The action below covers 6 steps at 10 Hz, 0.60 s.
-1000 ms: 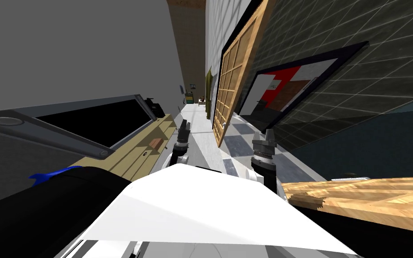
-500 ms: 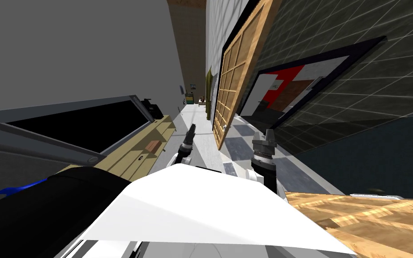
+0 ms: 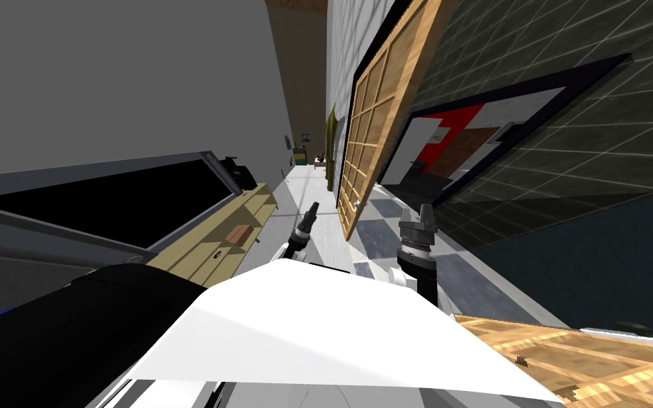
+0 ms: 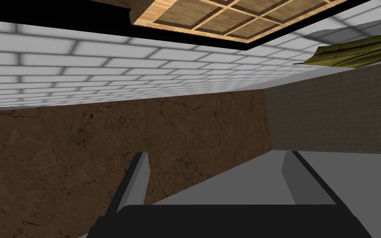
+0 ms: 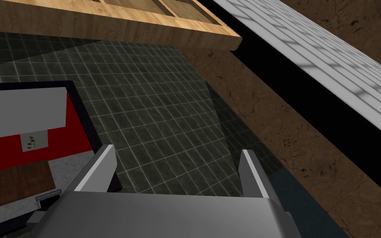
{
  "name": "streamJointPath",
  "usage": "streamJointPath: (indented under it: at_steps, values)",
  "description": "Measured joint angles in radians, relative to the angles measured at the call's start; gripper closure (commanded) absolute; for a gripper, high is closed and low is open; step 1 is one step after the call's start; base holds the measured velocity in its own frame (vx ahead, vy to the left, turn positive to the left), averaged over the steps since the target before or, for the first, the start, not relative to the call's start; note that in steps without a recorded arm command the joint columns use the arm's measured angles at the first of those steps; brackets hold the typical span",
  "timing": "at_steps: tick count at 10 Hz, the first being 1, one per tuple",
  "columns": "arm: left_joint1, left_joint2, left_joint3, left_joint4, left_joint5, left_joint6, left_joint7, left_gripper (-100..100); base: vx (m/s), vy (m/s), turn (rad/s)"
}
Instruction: Push the door open
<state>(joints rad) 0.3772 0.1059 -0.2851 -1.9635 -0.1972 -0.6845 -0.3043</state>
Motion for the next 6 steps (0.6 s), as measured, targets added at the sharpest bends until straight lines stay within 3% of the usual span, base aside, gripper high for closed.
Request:
streamJointPath:
  at_steps: [6]
  values:
    - [-0.045,0.033,-0.086,0.123,-0.035,-0.033,-0.103,-100,0.124,-0.003,0.014]
